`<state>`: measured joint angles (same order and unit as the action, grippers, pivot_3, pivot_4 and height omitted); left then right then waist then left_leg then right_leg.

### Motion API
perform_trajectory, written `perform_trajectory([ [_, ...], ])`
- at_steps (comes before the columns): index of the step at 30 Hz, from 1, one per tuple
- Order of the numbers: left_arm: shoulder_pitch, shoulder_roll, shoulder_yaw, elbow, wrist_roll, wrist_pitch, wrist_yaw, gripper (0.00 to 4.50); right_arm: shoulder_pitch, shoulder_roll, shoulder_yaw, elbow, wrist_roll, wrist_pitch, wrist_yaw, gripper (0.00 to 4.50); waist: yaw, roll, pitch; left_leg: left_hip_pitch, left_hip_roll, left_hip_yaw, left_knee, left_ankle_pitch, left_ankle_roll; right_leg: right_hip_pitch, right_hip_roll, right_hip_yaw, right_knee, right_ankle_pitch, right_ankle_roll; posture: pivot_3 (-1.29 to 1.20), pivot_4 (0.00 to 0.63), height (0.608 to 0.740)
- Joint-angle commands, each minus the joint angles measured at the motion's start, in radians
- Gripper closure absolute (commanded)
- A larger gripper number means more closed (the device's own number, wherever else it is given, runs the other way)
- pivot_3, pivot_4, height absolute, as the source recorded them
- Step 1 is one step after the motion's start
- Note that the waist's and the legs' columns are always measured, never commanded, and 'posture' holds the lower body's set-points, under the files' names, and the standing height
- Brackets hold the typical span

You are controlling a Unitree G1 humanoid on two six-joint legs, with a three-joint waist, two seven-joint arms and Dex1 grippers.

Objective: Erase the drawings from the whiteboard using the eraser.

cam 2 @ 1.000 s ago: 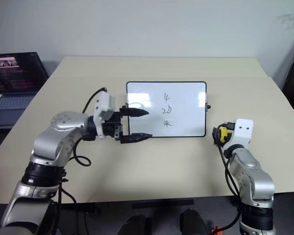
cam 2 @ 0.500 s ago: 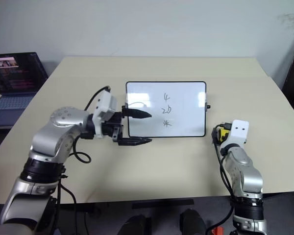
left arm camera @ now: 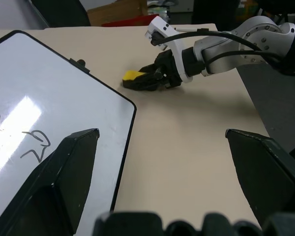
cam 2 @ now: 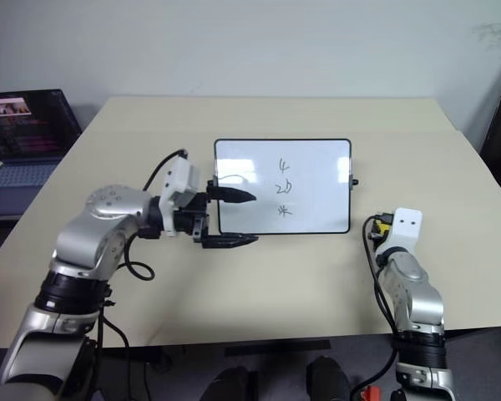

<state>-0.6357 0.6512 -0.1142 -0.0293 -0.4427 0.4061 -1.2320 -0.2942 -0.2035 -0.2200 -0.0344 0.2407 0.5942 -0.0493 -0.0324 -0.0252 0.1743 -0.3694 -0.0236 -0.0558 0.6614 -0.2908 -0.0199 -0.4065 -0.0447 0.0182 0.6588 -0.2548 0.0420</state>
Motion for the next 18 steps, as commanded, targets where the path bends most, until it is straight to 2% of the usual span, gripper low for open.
perform_trajectory([
  [1, 0.006, 0.005, 0.028, -0.033, -0.005, -0.009, 0.011, 0.00, -0.019, 0.008, -0.030, -0.029, 0.008, -0.022, -0.004, 3.08, 0.000, 0.000, 0.000, 0.000, 0.000, 0.000, 0.000, 0.000, 0.000, 0.000, 0.000, 0.000, 0.000, 0.000, 0.000, 0.00, 0.150, 0.740],
  [10, 0.021, 0.002, 0.024, -0.041, -0.006, -0.010, 0.023, 0.00, -0.007, -0.001, -0.037, -0.042, 0.007, -0.019, 0.012, 3.08, 0.000, 0.000, 0.000, 0.000, 0.000, 0.000, 0.000, 0.000, 0.000, 0.000, 0.000, 0.000, 0.000, 0.000, 0.000, 0.00, 0.150, 0.740],
  [16, 0.028, 0.001, 0.023, -0.044, -0.005, -0.014, 0.026, 0.00, -0.025, 0.000, -0.043, -0.041, 0.006, -0.050, 0.017, 1.03, 0.000, 0.000, 0.000, 0.000, 0.000, 0.000, 0.000, 0.000, 0.000, 0.000, 0.000, 0.000, 0.000, 0.000, 0.000, 0.00, 0.150, 0.740],
  [18, 0.029, 0.000, 0.022, -0.045, -0.005, -0.014, 0.026, 0.00, -0.027, -0.002, -0.043, -0.039, 0.003, -0.054, 0.017, 1.03, 0.000, 0.000, 0.000, 0.000, 0.000, 0.000, 0.000, 0.000, 0.000, 0.000, 0.000, 0.000, 0.000, 0.000, 0.000, 0.00, 0.150, 0.740],
])
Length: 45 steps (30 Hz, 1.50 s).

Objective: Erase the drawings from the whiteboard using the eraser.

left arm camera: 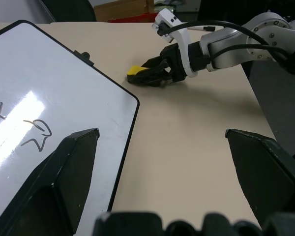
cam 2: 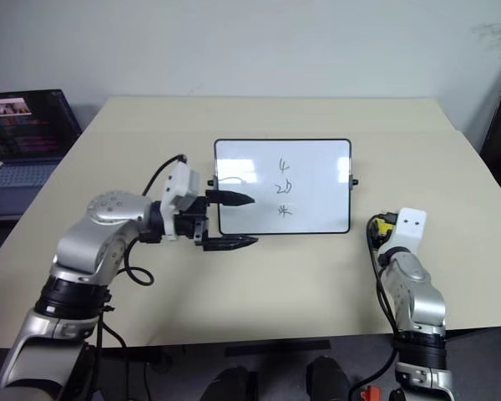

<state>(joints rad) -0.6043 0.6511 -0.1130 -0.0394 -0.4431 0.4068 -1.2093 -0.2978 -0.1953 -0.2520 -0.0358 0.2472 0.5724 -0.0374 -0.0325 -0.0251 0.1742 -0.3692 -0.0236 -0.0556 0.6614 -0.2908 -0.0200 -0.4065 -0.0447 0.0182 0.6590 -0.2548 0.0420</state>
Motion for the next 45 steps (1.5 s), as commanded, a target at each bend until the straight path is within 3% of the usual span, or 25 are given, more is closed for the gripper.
perform_trajectory([
  [1, -0.002, 0.000, 0.021, -0.036, -0.005, -0.015, 0.004, 0.00, -0.024, -0.011, -0.012, -0.038, -0.005, -0.033, 0.005, 1.03, 0.000, 0.000, 0.000, 0.000, 0.000, 0.000, 0.000, 0.000, 0.000, 0.000, 0.000, 0.000, 0.000, 0.000, 0.000, 0.00, 0.150, 0.740],
  [9, 0.002, -0.004, 0.016, -0.036, -0.002, -0.017, 0.004, 0.00, -0.014, -0.023, -0.017, -0.027, -0.011, -0.019, 0.001, 1.03, 0.000, 0.000, 0.000, 0.000, 0.000, 0.000, 0.000, 0.000, 0.000, 0.000, 0.000, 0.000, 0.000, 0.000, 0.000, 0.00, 0.150, 0.740],
  [12, 0.005, -0.002, 0.016, -0.039, -0.001, -0.017, 0.004, 0.00, -0.010, -0.025, -0.011, -0.026, -0.010, -0.008, 0.004, 1.62, 0.000, 0.000, 0.000, 0.000, 0.000, 0.000, 0.000, 0.000, 0.000, 0.000, 0.000, 0.000, 0.000, 0.000, 0.000, 0.00, 0.150, 0.740],
  [16, 0.010, 0.000, 0.017, -0.043, -0.002, -0.015, 0.004, 0.00, -0.009, -0.022, -0.002, -0.024, -0.004, 0.010, 0.014, 3.11, 0.000, 0.000, 0.000, 0.000, 0.000, 0.000, 0.000, 0.000, 0.000, 0.000, 0.000, 0.000, 0.000, 0.000, 0.000, 0.00, 0.150, 0.740],
  [18, 0.013, 0.001, 0.018, -0.045, -0.002, -0.014, 0.006, 0.00, -0.011, -0.020, 0.000, -0.022, -0.006, 0.008, 0.015, 3.40, 0.000, 0.000, 0.000, 0.000, 0.000, 0.000, 0.000, 0.000, 0.000, 0.000, 0.000, 0.000, 0.000, 0.000, 0.000, 0.00, 0.150, 0.740],
  [31, 0.029, 0.008, 0.047, -0.055, -0.003, 0.012, 0.064, 0.00, -0.023, -0.028, 0.004, -0.073, 0.014, -0.010, 0.053, 3.41, 0.000, 0.000, 0.000, 0.000, 0.000, 0.000, 0.000, 0.000, 0.000, 0.000, 0.000, 0.000, 0.001, 0.000, 0.000, 0.00, 0.150, 0.740],
  [40, 0.048, -0.013, 0.121, -0.052, 0.076, 0.073, 0.337, 0.00, 0.056, -0.159, 0.209, -0.374, -0.079, -0.119, 0.238, 3.41, 0.001, 0.000, 0.000, 0.000, 0.000, -0.001, 0.001, 0.000, 0.000, 0.000, 0.000, 0.000, 0.001, 0.000, 0.000, 0.00, 0.150, 0.740],
  [45, -0.009, -0.034, 0.138, -0.005, 0.109, 0.110, 0.444, 0.00, -0.037, -0.179, 0.369, -0.339, -0.200, -0.211, 0.293, 3.42, 0.000, 0.000, 0.000, 0.001, 0.000, 0.000, 0.001, 0.000, 0.000, 0.000, 0.000, 0.000, 0.002, 0.000, 0.000, 0.00, 0.150, 0.740],
])
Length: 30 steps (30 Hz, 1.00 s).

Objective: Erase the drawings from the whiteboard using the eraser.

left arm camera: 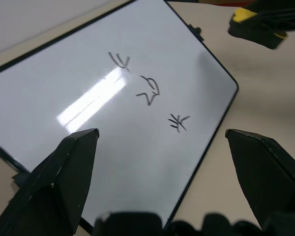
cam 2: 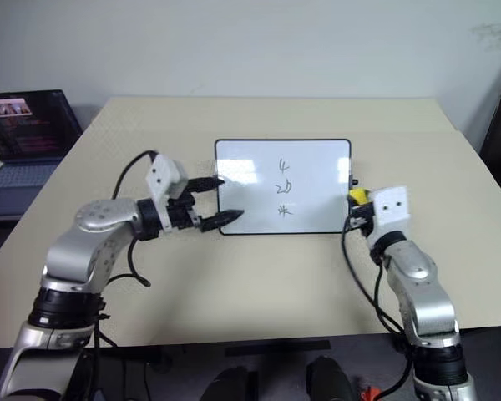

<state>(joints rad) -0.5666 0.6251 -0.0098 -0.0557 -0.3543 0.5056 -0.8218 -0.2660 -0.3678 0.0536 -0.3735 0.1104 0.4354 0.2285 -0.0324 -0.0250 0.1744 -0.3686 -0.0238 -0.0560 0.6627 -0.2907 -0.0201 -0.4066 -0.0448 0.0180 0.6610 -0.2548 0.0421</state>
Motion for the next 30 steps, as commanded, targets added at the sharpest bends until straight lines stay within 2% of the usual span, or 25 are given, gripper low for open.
perform_trajectory([
  [1, -0.062, -0.014, 0.039, 0.022, 0.020, 0.022, 0.074, 0.00, -0.102, 0.000, 0.088, 0.034, -0.088, -0.096, 0.030, 3.44, 0.000, 0.000, 0.000, 0.000, 0.000, 0.000, 0.000, 0.000, 0.000, 0.000, 0.000, 0.000, 0.000, 0.000, 0.000, 0.00, 0.150, 0.740],
  [8, -0.093, -0.014, 0.035, 0.041, 0.030, 0.064, 0.103, 0.00, -0.367, 0.065, 0.190, 0.355, -0.221, -0.257, 0.028, 3.46, -0.001, 0.000, 0.000, 0.001, 0.000, 0.001, 0.000, 0.001, -0.001, 0.000, 0.000, 0.000, 0.000, 0.000, 0.000, 0.00, 0.150, 0.740],
  [18, -0.100, -0.006, 0.033, 0.032, 0.033, 0.080, 0.092, 0.00, -0.622, 0.145, 0.187, 0.750, -0.287, -0.374, 0.004, 3.49, -0.001, 0.000, 0.000, -0.003, -0.001, 0.000, 0.000, 0.002, -0.003, -0.004, -0.002, 0.000, 0.000, 0.000, 0.000, 0.00, 0.150, 0.740],
  [23, -0.098, -0.008, 0.031, 0.024, 0.033, 0.079, 0.089, 0.00, -0.665, 0.174, 0.202, 0.874, -0.318, -0.392, 0.004, 3.49, -0.003, 0.000, 0.000, -0.009, -0.001, 0.001, 0.001, 0.002, -0.004, -0.011, -0.005, 0.000, 0.002, 0.000, -0.001, 0.00, 0.150, 0.740],
  [30, -0.091, -0.011, 0.028, 0.018, 0.032, 0.074, 0.085, 0.00, -0.581, 0.162, 0.216, 0.874, -0.334, -0.297, 0.082, 3.49, -0.003, -0.001, -0.001, -0.013, -0.001, 0.001, 0.002, 0.003, -0.005, -0.014, -0.006, 0.000, 0.003, 0.001, -0.001, 0.00, 0.150, 0.740],
])
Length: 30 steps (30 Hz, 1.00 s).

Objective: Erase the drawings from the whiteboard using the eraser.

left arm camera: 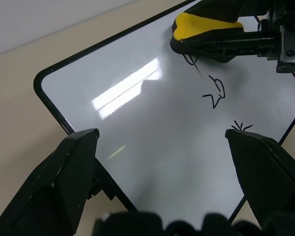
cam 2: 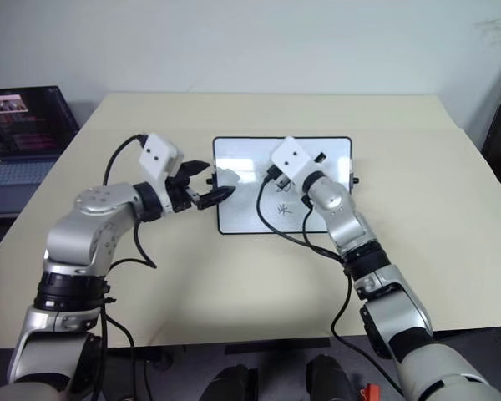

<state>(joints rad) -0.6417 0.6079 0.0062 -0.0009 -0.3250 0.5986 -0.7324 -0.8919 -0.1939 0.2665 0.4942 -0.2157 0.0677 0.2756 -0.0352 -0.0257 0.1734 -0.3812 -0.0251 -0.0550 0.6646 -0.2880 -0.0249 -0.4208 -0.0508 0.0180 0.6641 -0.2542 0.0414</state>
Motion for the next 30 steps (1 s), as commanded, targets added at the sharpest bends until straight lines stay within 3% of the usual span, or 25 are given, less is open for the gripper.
perform_trajectory([
  [1, -0.016, 0.006, 0.011, -0.037, 0.003, -0.019, -0.005, 0.00, 0.053, -0.014, 0.001, -0.001, -0.008, 0.085, 0.041, 3.49, 0.000, 0.000, -0.001, 0.001, 0.000, 0.000, 0.000, 0.000, 0.000, 0.000, 0.000, 0.000, 0.000, 0.000, 0.000, 0.00, 0.150, 0.740],
  [6, -0.024, -0.001, 0.007, -0.031, 0.004, -0.024, -0.007, 0.00, 0.110, -0.026, 0.001, -0.049, -0.007, 0.175, 0.087, 3.49, 0.001, -0.001, -0.002, 0.003, 0.000, -0.001, 0.002, -0.001, 0.003, 0.002, 0.000, 0.000, 0.003, 0.001, 0.000, 0.00, 0.150, 0.740],
  [11, -0.022, -0.003, 0.004, -0.022, 0.010, -0.031, -0.008, 0.00, 0.129, -0.021, 0.003, -0.098, -0.007, 0.198, 0.114, 3.50, 0.001, -0.001, -0.002, 0.019, 0.000, -0.001, 0.000, -0.002, 0.004, 0.019, 0.003, -0.001, 0.001, 0.001, -0.001, 0.00, 0.150, 0.740],
  [19, -0.008, 0.002, 0.017, -0.017, 0.013, -0.033, -0.006, 0.00, 0.053, 0.038, -0.054, -0.165, 0.025, 0.087, 0.041, 3.50, -0.001, 0.000, -0.001, 0.016, 0.001, -0.001, 0.000, -0.001, 0.003, 0.014, 0.005, 0.000, 0.002, 0.002, -0.002, 0.00, 0.150, 0.740],
  [26, 0.013, -0.002, 0.014, -0.044, 0.009, -0.022, 0.000, 0.00, -0.032, 0.047, -0.066, -0.029, -0.006, 0.041, -0.044, 3.50, -0.002, -0.001, -0.001, 0.003, 0.001, -0.001, -0.001, 0.001, -0.001, 0.001, 0.002, 0.000, 0.000, 0.002, -0.002, 0.00, 0.150, 0.740],
  [30, 0.017, 0.001, 0.017, -0.049, 0.007, -0.020, 0.000, 0.00, -0.007, 0.022, -0.034, 0.017, -0.031, 0.067, -0.021, 3.50, -0.002, -0.001, -0.001, -0.002, 0.001, 0.000, -0.001, 0.001, -0.002, -0.002, 0.000, 0.000, -0.001, 0.002, -0.002, 0.00, 0.150, 0.740],
])
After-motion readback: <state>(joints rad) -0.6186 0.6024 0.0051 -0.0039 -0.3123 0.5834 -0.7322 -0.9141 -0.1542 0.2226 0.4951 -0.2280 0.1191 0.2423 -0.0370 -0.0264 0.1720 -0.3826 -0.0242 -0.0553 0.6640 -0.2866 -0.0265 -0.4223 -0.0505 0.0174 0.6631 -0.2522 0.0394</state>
